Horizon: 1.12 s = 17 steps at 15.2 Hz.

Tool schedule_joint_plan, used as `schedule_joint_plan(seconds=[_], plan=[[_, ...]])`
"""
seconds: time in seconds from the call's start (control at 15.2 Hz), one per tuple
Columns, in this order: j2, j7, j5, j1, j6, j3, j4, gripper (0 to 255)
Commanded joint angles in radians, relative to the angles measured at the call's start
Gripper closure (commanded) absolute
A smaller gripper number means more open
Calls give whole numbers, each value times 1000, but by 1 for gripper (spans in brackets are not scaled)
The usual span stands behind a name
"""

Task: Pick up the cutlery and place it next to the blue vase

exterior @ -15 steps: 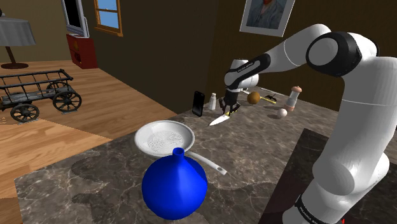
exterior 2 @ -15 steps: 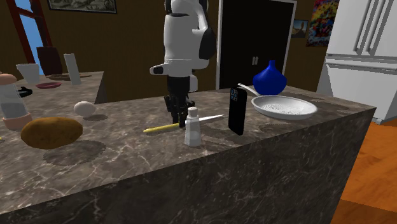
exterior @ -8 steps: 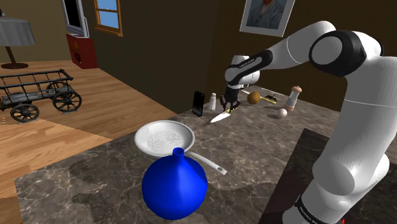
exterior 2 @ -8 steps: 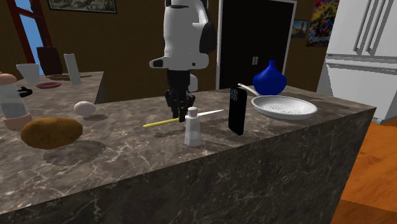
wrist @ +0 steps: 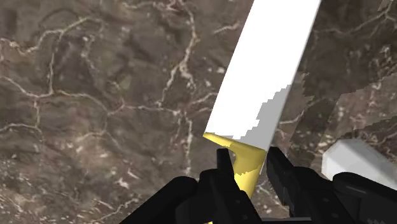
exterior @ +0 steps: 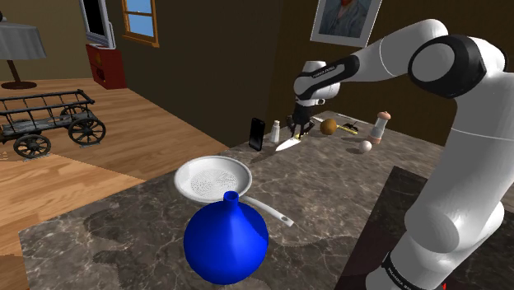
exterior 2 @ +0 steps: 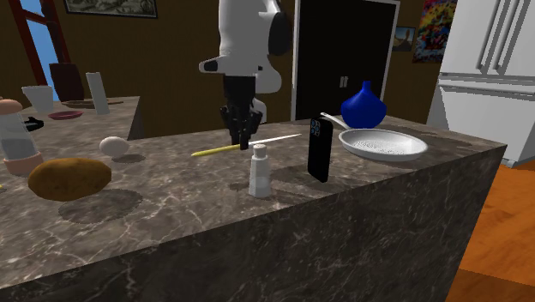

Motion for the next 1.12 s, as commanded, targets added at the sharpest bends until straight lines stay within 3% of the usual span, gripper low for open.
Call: schedule_joint_plan(seconds=[0.0, 1.06], plan=[[-12, 0, 0, 0, -29, 0, 16, 255], [-66, -6, 2, 1, -230, 1, 164, 255]])
